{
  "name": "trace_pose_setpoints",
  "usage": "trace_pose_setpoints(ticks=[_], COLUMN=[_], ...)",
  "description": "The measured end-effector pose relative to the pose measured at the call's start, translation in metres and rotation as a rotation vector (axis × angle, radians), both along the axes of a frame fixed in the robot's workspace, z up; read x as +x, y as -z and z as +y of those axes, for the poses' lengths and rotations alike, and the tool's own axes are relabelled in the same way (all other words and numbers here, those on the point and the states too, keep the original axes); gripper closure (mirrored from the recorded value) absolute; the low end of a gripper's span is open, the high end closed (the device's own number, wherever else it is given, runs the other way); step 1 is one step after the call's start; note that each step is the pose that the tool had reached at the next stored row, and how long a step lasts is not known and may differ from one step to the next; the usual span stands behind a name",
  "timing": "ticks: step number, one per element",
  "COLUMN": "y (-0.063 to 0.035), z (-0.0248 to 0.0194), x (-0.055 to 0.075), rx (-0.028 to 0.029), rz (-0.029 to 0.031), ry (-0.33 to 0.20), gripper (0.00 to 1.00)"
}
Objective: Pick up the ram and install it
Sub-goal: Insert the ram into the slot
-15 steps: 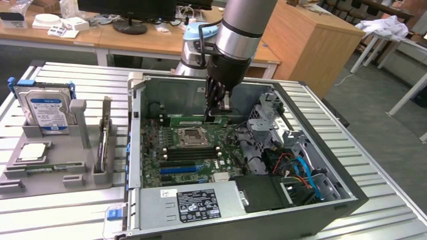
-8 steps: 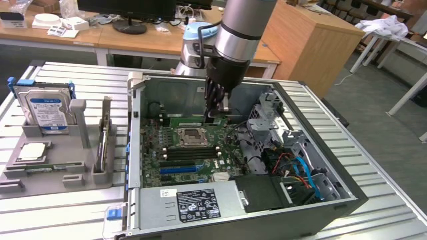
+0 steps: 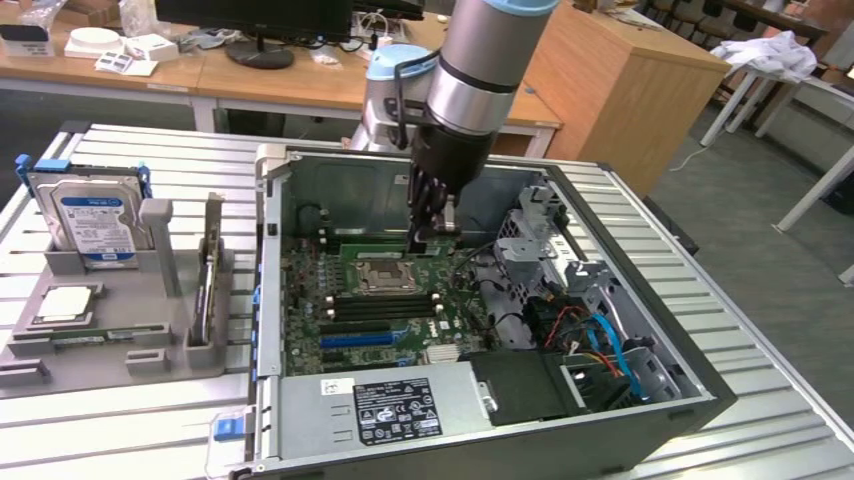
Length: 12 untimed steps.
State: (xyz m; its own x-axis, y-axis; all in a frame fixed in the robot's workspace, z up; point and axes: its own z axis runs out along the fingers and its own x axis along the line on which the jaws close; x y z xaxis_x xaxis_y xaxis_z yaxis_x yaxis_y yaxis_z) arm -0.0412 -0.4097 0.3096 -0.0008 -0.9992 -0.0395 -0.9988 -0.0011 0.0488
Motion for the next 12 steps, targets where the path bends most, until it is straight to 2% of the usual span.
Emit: trace_pose_setpoints(ticks=[12], y=[0.0152], z=[0.0000], x=[0.000], rx=[0.0000], rz=[-0.0006], ry=[0.000], gripper=[0.88])
